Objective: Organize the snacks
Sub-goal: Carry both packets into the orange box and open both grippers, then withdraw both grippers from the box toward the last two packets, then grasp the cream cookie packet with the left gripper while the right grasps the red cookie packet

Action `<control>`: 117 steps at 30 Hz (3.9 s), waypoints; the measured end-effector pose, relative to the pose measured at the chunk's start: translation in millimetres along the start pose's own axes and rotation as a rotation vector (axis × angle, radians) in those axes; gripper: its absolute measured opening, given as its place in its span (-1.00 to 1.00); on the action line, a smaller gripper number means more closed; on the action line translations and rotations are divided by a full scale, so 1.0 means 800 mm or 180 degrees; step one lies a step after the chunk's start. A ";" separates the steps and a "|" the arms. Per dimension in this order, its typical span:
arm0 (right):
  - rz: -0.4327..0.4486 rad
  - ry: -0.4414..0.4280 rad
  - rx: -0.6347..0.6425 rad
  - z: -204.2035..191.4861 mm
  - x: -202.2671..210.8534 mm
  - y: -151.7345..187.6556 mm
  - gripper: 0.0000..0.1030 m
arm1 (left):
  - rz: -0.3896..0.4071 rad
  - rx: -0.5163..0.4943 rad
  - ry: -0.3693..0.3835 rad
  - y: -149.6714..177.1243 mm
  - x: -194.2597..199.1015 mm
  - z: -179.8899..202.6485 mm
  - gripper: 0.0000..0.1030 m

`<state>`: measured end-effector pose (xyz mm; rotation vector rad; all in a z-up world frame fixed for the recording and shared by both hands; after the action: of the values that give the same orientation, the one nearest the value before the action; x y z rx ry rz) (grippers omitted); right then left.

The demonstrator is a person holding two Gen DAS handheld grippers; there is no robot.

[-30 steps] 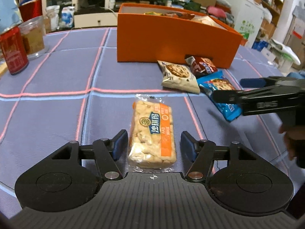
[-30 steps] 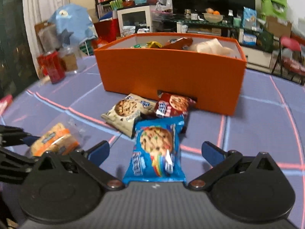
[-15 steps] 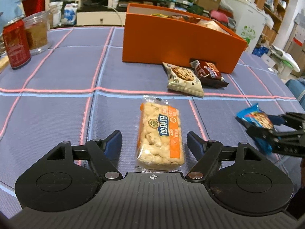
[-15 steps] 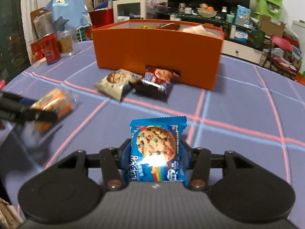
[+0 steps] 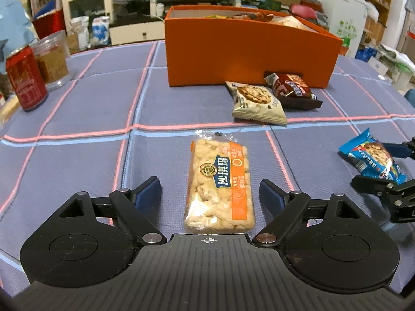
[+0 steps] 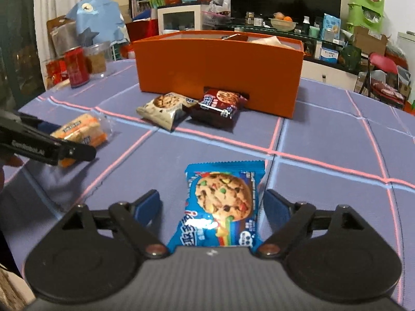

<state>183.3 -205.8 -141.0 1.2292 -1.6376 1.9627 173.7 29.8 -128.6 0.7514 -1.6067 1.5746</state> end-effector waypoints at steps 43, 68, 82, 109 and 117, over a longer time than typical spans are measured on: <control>0.0876 -0.0185 -0.0474 0.075 -0.038 -0.286 -0.02 | 0.0727 0.0448 0.0392 -0.287 -0.020 -0.035 -0.85; 0.0594 -0.0147 -0.0223 0.058 0.033 -0.127 0.95 | 0.0655 0.0125 0.0490 -0.134 0.059 0.000 0.38; 0.0102 -0.0576 -0.1683 0.126 0.020 -0.011 0.96 | 0.0268 -0.0064 0.0102 -0.131 -0.017 0.071 0.00; 0.0061 0.0159 -0.0848 0.060 -0.009 -0.088 0.99 | -0.0116 0.0414 0.0348 -0.026 0.007 -0.026 0.38; -0.0476 0.0307 -0.0842 0.022 -0.120 -0.184 0.92 | -0.0038 0.0892 0.0531 -0.029 0.021 -0.077 0.37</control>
<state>349.5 -150.2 -118.4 1.1034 -1.6429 1.6298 190.7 91.2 -104.3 0.7508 -1.2756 1.8258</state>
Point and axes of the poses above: each gripper's, at about its wrist camera, not at the fingertips, and x roughly against the way its jaws point, z to its right, y to its underside, the point moved 6 cm from there along -x, roughly the way its jaws point, and after that the axes turned 10 degrees about -z, right-handed, at the moved point
